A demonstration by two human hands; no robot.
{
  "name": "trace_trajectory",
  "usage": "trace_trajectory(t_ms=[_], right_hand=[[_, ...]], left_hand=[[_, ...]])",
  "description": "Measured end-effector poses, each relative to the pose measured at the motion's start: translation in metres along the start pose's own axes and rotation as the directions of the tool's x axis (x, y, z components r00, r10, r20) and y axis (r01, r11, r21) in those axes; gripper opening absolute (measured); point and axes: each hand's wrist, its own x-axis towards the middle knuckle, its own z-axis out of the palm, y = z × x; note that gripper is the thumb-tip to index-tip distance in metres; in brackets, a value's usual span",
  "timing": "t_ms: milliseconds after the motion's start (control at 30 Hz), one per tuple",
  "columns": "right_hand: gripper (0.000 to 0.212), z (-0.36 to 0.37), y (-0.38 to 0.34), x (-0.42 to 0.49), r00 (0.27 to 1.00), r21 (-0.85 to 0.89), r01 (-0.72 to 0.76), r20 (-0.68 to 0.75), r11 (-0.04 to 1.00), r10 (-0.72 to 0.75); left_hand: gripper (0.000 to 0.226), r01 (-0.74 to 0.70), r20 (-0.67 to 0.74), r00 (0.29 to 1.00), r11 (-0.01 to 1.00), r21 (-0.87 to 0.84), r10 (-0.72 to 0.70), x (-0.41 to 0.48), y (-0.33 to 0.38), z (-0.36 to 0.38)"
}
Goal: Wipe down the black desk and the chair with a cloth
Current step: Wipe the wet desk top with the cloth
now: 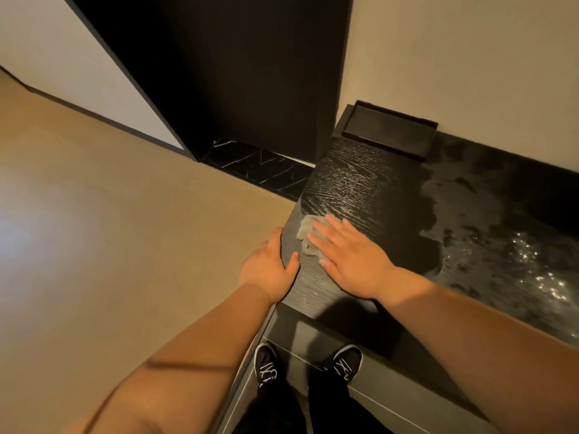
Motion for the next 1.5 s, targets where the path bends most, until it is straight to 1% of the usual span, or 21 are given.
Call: trace_trajectory(t_ms=[167,233,300,367,467,533,567,633,700,767,800,867,933,1000,1033,1100,1200,1267,1333,1433,1500], right_hand=[[0.059,-0.017,0.014,0.056,0.963,0.054,-0.265,-0.041,0.963,0.268],[0.058,-0.015,0.002,0.069,0.951,0.085,-0.300,-0.055,0.950,0.305],[0.057,-0.010,-0.013,0.069,0.970,0.086,-0.228,-0.063,0.970,0.234],[0.056,-0.002,-0.025,0.058,0.994,0.063,-0.093,-0.045,0.994,0.096],[0.056,0.003,-0.023,0.039,0.998,0.024,0.066,0.014,0.998,-0.066],[0.057,0.000,-0.011,0.038,0.994,-0.020,0.102,0.027,0.995,-0.101],[0.058,-0.003,-0.006,0.042,0.998,-0.037,0.068,0.015,0.997,-0.068],[0.058,-0.008,-0.002,0.056,0.995,-0.023,-0.100,-0.026,0.995,0.100],[0.058,-0.008,-0.009,0.069,0.968,0.026,-0.249,-0.039,0.968,0.250],[0.061,-0.005,-0.026,0.070,0.956,0.039,-0.290,-0.042,0.956,0.292],[0.061,0.000,-0.036,0.066,0.966,0.030,-0.254,-0.042,0.967,0.255],[0.060,0.009,-0.056,0.048,0.995,0.018,-0.092,-0.028,0.996,0.092],[0.058,0.014,-0.062,0.030,0.999,0.012,0.034,0.003,0.999,-0.034],[0.056,0.012,-0.053,0.021,0.999,0.007,0.050,-0.016,0.999,-0.050],[0.055,0.010,-0.045,0.020,0.999,0.001,0.005,-0.038,1.000,-0.005],[0.054,0.005,-0.030,0.015,0.982,0.009,-0.175,-0.063,0.985,0.175],[0.055,0.006,-0.023,-0.005,0.889,0.071,-0.442,-0.100,0.894,0.447],[0.055,0.010,-0.035,-0.018,0.825,0.122,-0.540,-0.122,0.833,0.552],[0.054,0.015,-0.054,-0.028,0.805,0.146,-0.559,-0.141,0.816,0.576],[0.056,0.027,-0.077,-0.045,0.892,0.086,-0.430,-0.117,0.899,0.437],[0.056,0.030,-0.073,-0.058,0.915,0.071,-0.387,-0.093,0.919,0.392]], left_hand=[[0.059,0.018,0.076,0.997,1.000,-0.014,-0.017,-0.001,-0.010,-0.004],[0.060,0.013,0.087,0.996,1.000,-0.010,-0.012,-0.004,-0.012,-0.003],[0.062,0.007,0.087,0.996,1.000,0.011,-0.008,-0.003,-0.013,-0.002],[0.065,0.007,0.086,0.996,1.000,0.028,-0.009,-0.002,-0.015,-0.001],[0.067,0.002,0.092,0.996,0.999,0.032,-0.005,-0.004,-0.018,-0.002],[0.063,-0.006,0.096,0.995,1.000,0.008,0.006,-0.009,-0.019,-0.003],[0.061,-0.009,0.097,0.995,1.000,-0.004,0.009,-0.010,-0.019,-0.004],[0.058,-0.007,0.095,0.995,1.000,-0.016,0.009,-0.013,-0.022,-0.004],[0.057,-0.003,0.098,0.995,1.000,-0.020,0.005,-0.017,-0.023,-0.004],[0.056,-0.013,0.109,0.994,1.000,-0.016,0.015,-0.019,-0.025,-0.004],[0.056,-0.026,0.116,0.993,1.000,-0.007,0.027,-0.019,-0.026,-0.005],[0.055,-0.063,0.144,0.988,0.997,0.033,0.058,-0.018,-0.031,-0.007],[0.054,-0.094,0.186,0.980,0.991,0.092,0.076,-0.017,-0.036,-0.011],[0.057,-0.130,0.217,0.971,0.984,0.125,0.101,-0.018,-0.042,-0.016],[0.060,-0.147,0.233,0.966,0.980,0.131,0.114,-0.019,-0.044,-0.019],[0.066,-0.172,0.261,0.956,0.975,0.137,0.132,-0.018,-0.047,-0.025],[0.077,-0.206,0.286,0.946,0.965,0.162,0.154,-0.016,-0.044,-0.031],[0.081,-0.231,0.296,0.940,0.956,0.179,0.171,-0.015,-0.041,-0.032],[0.082,-0.242,0.305,0.936,0.951,0.194,0.176,-0.014,-0.040,-0.031],[0.082,-0.237,0.311,0.935,0.954,0.186,0.172,-0.015,-0.040,-0.028],[0.082,-0.242,0.318,0.932,0.953,0.181,0.176,-0.015,-0.041,-0.028]])
